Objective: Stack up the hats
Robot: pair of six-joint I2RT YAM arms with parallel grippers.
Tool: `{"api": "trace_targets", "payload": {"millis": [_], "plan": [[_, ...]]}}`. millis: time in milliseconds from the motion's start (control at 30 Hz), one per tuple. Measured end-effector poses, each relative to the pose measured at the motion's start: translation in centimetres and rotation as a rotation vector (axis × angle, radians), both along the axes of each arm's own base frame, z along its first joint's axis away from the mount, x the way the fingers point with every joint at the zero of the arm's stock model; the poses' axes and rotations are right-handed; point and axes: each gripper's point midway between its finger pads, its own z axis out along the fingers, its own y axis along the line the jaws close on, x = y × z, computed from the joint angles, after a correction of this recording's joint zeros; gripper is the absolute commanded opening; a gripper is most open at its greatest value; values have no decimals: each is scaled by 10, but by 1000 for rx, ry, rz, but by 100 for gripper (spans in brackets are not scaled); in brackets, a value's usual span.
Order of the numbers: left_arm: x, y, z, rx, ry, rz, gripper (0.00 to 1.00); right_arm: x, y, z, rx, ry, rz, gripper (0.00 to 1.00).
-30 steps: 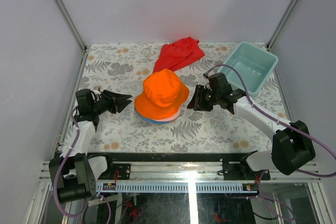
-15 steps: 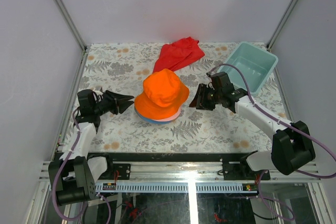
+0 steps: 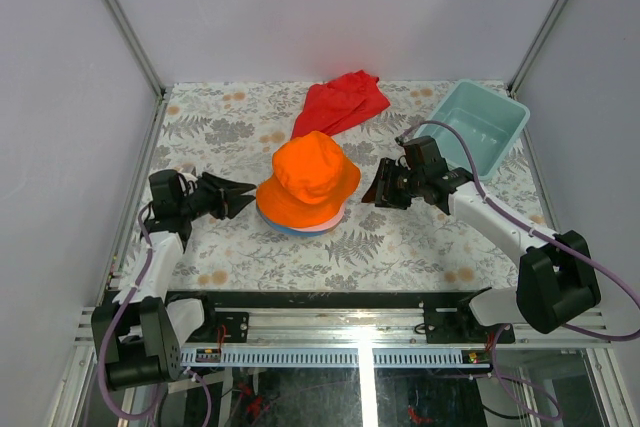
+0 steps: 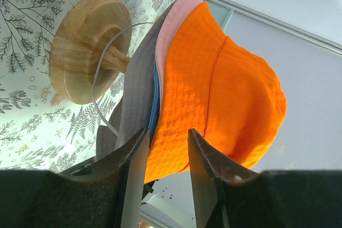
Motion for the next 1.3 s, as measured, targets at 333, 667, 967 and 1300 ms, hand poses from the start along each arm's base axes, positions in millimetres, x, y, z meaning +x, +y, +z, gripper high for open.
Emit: {"api": "trace_targets", "payload": {"millis": [333,667,967,1300], "plan": [[2,-9,2,-6,0,-11,35,2,-2,0,0,1,-8,52],[10,-11,6,-9,-24,7,17,2,-3,0,0,0,-10,52],[13,-15,-6,-27,-27,20,0,0,-4,-3,-2,8,-10,52],[12,-16,-28,-36,3,22,0,9,-23,-8,54,19,-75,54]]}}
